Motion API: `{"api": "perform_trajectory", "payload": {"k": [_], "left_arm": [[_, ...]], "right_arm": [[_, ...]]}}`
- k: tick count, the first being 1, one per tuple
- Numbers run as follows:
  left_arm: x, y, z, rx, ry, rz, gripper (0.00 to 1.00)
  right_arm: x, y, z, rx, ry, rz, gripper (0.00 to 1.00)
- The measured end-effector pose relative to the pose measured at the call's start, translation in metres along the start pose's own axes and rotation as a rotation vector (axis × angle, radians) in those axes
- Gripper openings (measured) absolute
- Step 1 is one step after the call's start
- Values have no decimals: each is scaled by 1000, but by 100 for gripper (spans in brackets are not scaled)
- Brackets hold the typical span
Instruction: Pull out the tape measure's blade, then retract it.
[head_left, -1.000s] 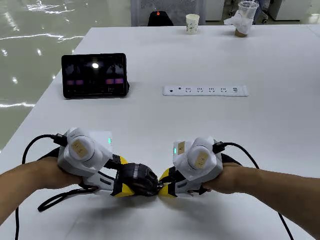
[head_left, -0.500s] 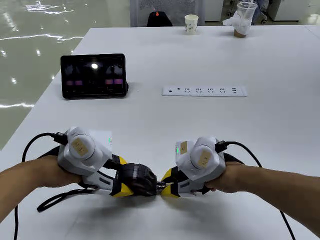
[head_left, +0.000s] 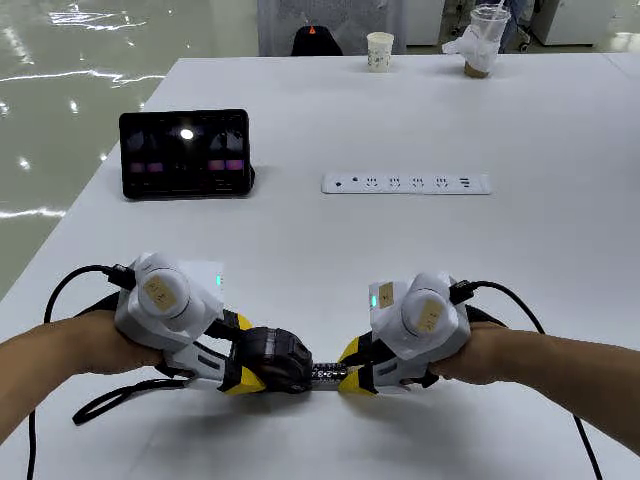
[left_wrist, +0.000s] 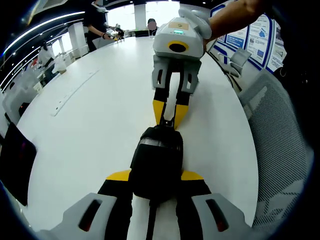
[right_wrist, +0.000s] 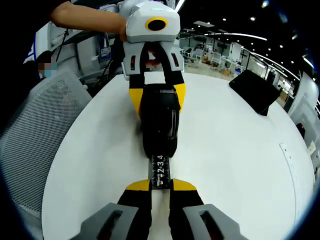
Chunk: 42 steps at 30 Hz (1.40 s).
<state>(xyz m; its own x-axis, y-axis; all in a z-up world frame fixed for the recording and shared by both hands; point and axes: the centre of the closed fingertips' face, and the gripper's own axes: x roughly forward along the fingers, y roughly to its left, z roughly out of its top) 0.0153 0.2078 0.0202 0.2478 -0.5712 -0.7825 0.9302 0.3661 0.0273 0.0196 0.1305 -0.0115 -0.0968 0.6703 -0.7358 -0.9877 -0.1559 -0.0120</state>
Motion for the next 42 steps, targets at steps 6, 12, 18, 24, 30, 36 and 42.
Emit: {"api": "perform_trajectory", "payload": {"k": [6, 12, 18, 24, 30, 36, 42], "left_arm": [[0, -1, 1, -2, 1, 1, 27], [1, 2, 0, -7, 2, 1, 27], [2, 3, -1, -8, 3, 2, 27], [3, 4, -2, -8, 4, 1, 27], [4, 4, -2, -7, 5, -1, 27], [4, 3, -1, -7, 6, -3, 27], [4, 3, -2, -6, 8, -4, 27]], "right_arm": [[-6, 0, -7, 3, 4, -1, 9], [-14, -1, -14, 9, 2, -7, 9], [-20, -1, -20, 15, 6, -11, 9], [-26, -1, -27, 23, 10, -11, 9], [-32, -1, -33, 30, 15, -14, 9], [-37, -1, -39, 37, 19, -12, 9], [-43, -1, -45, 46, 21, -12, 9]]}}
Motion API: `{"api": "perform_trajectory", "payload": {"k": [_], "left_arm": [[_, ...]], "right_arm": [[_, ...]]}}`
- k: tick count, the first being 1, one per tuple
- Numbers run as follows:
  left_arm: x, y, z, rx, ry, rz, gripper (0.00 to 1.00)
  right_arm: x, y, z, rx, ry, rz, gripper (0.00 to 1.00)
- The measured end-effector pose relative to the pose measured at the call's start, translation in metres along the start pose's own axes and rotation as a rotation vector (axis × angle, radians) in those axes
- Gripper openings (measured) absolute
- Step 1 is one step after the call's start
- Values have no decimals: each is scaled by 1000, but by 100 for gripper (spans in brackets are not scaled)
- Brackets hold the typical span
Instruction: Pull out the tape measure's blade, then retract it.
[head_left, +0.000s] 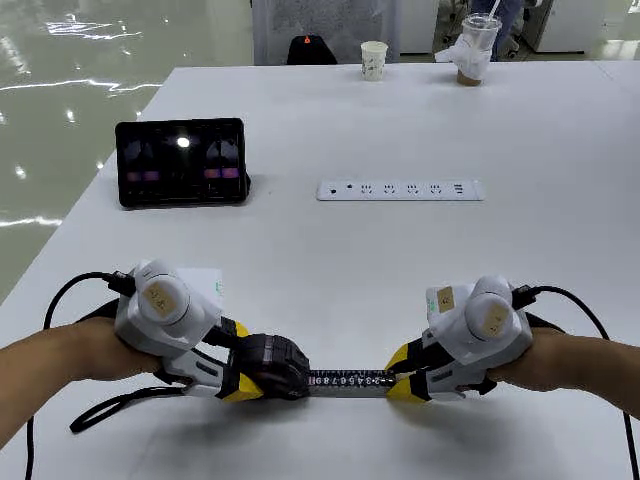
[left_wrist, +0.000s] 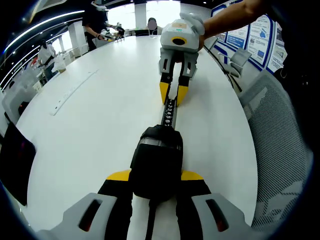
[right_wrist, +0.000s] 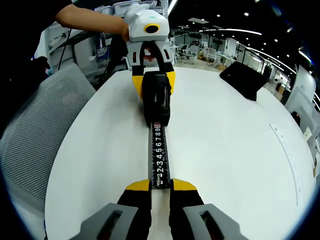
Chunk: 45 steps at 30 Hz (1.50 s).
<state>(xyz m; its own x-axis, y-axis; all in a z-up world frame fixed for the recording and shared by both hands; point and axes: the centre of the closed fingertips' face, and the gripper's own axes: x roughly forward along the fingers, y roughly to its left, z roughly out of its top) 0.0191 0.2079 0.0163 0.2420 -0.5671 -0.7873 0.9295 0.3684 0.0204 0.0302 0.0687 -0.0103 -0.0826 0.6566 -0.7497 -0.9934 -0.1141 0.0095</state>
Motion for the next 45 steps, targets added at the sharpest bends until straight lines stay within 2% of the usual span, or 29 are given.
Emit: {"api": "perform_trajectory", "payload": {"k": [29, 45], "left_arm": [[0, -1, 1, -2, 9, -2, 27], [1, -1, 1, -4, 14, -1, 27]], "right_arm": [[-29, 0, -34, 14, 28, -24, 9], [-51, -1, -59, 28, 60, -41, 9]]}}
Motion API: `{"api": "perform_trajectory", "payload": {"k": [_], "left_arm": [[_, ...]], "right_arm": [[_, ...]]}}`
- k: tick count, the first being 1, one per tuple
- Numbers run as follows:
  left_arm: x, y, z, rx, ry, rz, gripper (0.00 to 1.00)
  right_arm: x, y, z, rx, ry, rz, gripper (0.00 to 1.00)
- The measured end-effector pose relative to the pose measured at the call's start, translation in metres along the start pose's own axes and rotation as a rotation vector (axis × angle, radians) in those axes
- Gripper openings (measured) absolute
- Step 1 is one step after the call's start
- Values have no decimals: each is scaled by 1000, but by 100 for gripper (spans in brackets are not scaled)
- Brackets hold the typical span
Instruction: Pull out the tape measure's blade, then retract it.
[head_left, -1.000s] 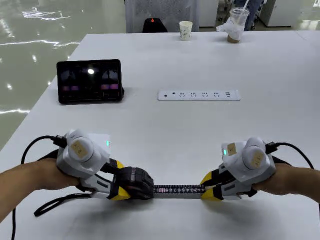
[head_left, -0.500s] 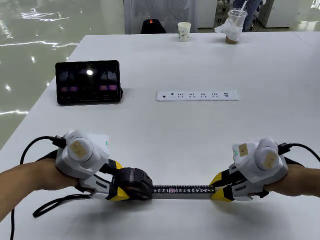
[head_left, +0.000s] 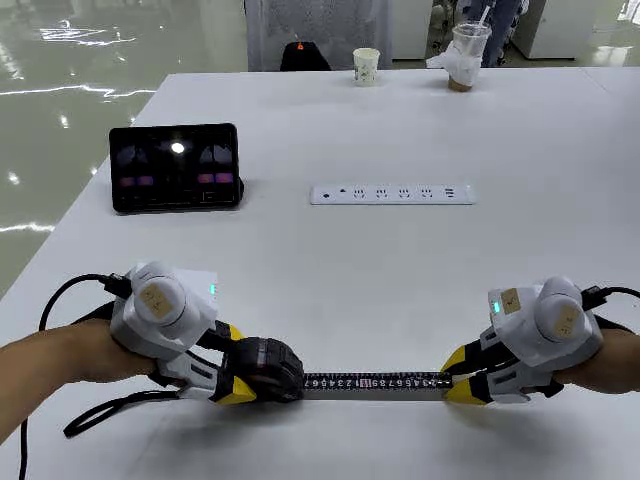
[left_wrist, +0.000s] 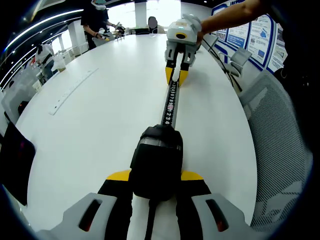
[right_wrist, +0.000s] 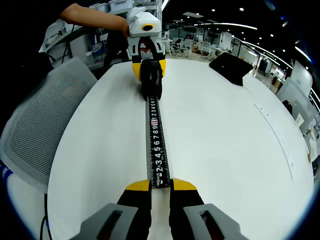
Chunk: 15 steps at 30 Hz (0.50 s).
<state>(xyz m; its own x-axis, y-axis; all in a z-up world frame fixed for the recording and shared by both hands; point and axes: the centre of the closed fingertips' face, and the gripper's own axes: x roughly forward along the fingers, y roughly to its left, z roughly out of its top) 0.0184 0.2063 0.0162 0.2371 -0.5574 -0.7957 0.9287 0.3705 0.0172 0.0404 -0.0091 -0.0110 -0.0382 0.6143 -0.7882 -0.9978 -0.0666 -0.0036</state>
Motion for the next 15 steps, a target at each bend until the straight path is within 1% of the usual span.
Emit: {"api": "perform_trajectory", "payload": {"k": [15], "left_arm": [[1, 0, 0, 0, 4, -1, 27]], "right_arm": [[-15, -2, -19, 15, 32, -10, 9]]}}
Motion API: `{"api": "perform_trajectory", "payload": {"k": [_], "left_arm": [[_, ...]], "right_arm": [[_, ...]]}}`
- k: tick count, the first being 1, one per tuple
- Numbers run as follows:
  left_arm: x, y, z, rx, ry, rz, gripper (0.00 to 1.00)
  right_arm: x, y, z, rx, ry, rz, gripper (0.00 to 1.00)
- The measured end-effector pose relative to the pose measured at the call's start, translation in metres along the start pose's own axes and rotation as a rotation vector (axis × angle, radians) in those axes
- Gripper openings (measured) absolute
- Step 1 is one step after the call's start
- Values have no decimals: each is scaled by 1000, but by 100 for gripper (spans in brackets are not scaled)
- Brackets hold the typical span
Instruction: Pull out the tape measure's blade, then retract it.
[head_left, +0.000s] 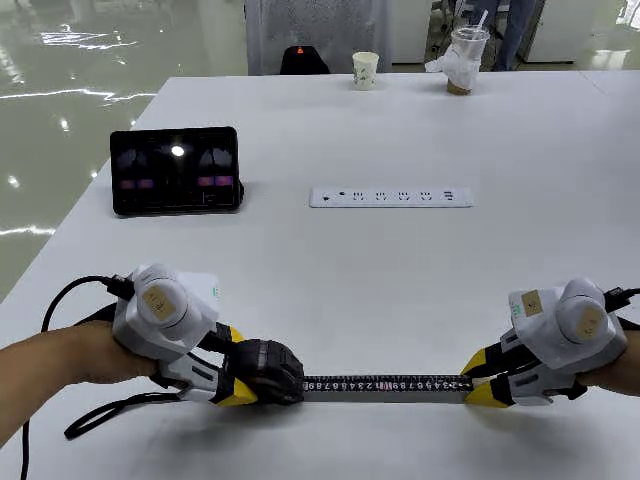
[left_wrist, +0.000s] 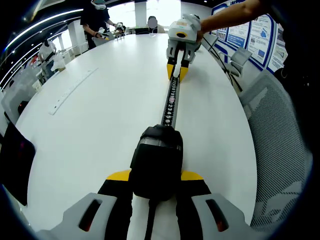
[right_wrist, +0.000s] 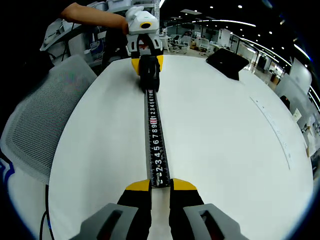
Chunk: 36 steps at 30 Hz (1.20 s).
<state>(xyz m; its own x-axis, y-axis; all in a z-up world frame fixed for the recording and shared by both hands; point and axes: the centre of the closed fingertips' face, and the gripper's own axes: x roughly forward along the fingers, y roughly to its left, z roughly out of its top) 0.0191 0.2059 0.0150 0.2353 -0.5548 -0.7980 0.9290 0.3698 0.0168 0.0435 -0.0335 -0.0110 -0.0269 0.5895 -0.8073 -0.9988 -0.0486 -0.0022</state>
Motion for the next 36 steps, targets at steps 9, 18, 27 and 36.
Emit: {"api": "perform_trajectory", "payload": {"k": [9, 18, 27, 36], "left_arm": [[-1, -1, 0, 2, 1, -2, 27], [-1, -2, 1, 5, 4, -5, 27], [-1, -2, 0, 21, 20, -6, 28], [0, -1, 0, 28, 37, -2, 28]], "right_arm": [[-10, 0, -11, 9, 21, -7, 9], [-12, -1, -16, 22, 26, -14, 9], [-11, 0, -16, 4, 52, -8, 11], [-11, 0, -16, -14, 81, 7, 12]]}}
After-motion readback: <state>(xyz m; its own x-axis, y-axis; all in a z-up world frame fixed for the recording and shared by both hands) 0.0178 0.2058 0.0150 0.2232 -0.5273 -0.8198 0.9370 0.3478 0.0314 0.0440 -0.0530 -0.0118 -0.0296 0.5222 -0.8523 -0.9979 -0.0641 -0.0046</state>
